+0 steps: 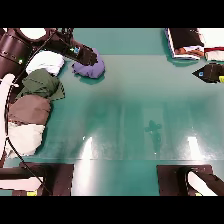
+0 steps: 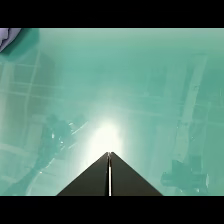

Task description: Fold the shirts.

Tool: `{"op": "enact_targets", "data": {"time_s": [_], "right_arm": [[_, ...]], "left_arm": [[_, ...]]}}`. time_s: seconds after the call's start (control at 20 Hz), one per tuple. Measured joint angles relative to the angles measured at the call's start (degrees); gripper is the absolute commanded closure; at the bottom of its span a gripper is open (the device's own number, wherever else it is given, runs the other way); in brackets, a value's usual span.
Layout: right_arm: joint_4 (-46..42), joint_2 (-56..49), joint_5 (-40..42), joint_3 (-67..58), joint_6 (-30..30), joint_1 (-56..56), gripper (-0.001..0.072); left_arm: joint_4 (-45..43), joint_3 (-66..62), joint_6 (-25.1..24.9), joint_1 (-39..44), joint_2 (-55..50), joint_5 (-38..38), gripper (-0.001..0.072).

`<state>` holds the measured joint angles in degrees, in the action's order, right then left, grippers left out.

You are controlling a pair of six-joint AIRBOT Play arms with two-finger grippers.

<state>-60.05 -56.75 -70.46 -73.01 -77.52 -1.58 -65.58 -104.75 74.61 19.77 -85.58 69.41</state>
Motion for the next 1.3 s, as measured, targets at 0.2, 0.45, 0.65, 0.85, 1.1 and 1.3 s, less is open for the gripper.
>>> {"op": "enact_targets", "data": {"time_s": [0.2, 0.45, 0.65, 0.85, 1.1, 1.3], "right_arm": [[0.0, 0.0, 0.0, 0.0, 0.0, 0.0, 0.0698], [0.0, 0.0, 0.0, 0.0, 0.0, 0.0, 0.0698], [0.0, 0.0, 0.0, 0.0, 0.0, 0.0, 0.0698], [0.0, 0.0, 0.1, 0.0, 0.0, 0.0, 0.0698], [0.1, 0.0, 0.7, 0.0, 0.0, 0.0, 0.0698], [0.1, 0.0, 0.8, 0.0, 0.0, 0.0, 0.0698]], "left_arm": [[0.0, 0.0, 0.0, 0.0, 0.0, 0.0, 0.0682], [0.0, 0.0, 0.0, 0.0, 0.0, 0.0, 0.0682], [0.0, 0.0, 0.0, 0.0, 0.0, 0.0, 0.0682], [0.2, 0.0, 0.0, 0.0, 0.0, 0.0, 0.0682], [-2.5, 0.0, 3.5, -0.1, -0.4, -3.1, 0.0088], [-13.7, 0.0, 12.5, -3.3, -4.2, -7.6, 0.0086]]}}
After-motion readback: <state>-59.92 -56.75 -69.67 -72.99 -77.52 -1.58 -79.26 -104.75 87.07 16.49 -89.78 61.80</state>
